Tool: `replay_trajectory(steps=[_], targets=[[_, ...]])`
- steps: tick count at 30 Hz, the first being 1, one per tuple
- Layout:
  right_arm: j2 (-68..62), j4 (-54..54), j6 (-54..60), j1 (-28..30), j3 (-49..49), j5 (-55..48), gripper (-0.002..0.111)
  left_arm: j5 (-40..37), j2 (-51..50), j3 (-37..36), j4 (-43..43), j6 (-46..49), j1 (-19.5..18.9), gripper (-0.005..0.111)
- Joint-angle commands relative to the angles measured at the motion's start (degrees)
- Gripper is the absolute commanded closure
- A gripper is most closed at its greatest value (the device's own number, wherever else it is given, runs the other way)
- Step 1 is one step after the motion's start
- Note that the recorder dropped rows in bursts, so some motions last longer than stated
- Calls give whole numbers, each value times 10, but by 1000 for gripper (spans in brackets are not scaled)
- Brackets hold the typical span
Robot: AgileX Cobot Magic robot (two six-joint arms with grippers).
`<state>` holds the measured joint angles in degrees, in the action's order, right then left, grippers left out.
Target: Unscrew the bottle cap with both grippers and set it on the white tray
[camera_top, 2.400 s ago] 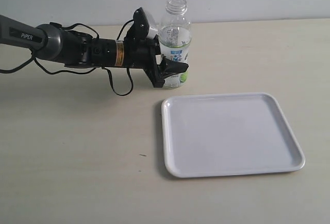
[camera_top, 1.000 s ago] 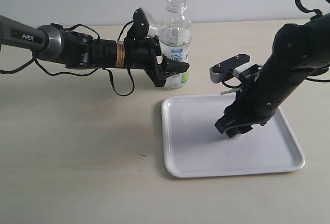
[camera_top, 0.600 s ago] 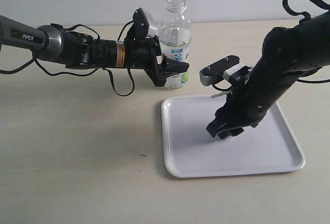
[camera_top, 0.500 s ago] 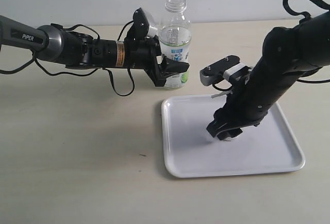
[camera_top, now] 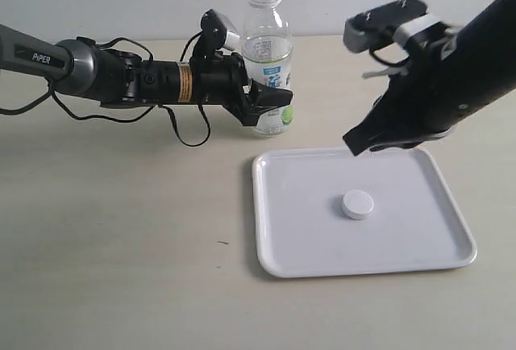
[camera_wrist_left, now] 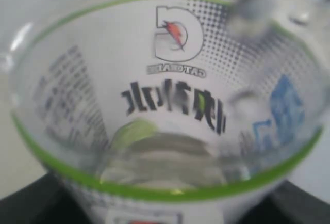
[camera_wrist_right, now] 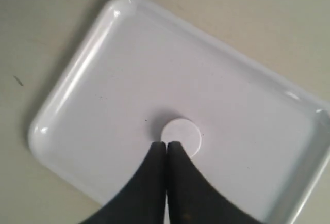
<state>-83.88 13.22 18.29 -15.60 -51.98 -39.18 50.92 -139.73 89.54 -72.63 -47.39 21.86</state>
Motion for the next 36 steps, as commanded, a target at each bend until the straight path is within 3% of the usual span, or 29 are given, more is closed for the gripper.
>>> replay_trajectory(steps=[1, 6, 8, 12, 15, 21, 29, 36], targets=[[115, 14, -3, -1, -4, -68, 108, 13, 5, -1, 25, -8, -2, 107], [251, 29, -4, -1, -4, -136, 108, -14, 4, -1, 33, -8, -1, 101], [310, 29, -4, -1, -4, -147, 108, -39, 4, -1, 41, -8, -1, 89], [414, 27, -4, -1, -4, -172, 108, -51, 4, -1, 47, -17, -1, 52], [473, 17, -7, -1, -4, -183, 108, -51, 4, -1, 62, -28, 2, 37], [541, -52, -50, -1, -4, -213, 108, -66, 4, -1, 56, -32, 10, 30], [552, -93, -72, -1, -4, -231, 108, -86, 6, -1, 56, -20, 14, 9], [552, -93, -72, -1, -4, -231, 108, -85, 8, -1, 46, -8, 5, 7]])
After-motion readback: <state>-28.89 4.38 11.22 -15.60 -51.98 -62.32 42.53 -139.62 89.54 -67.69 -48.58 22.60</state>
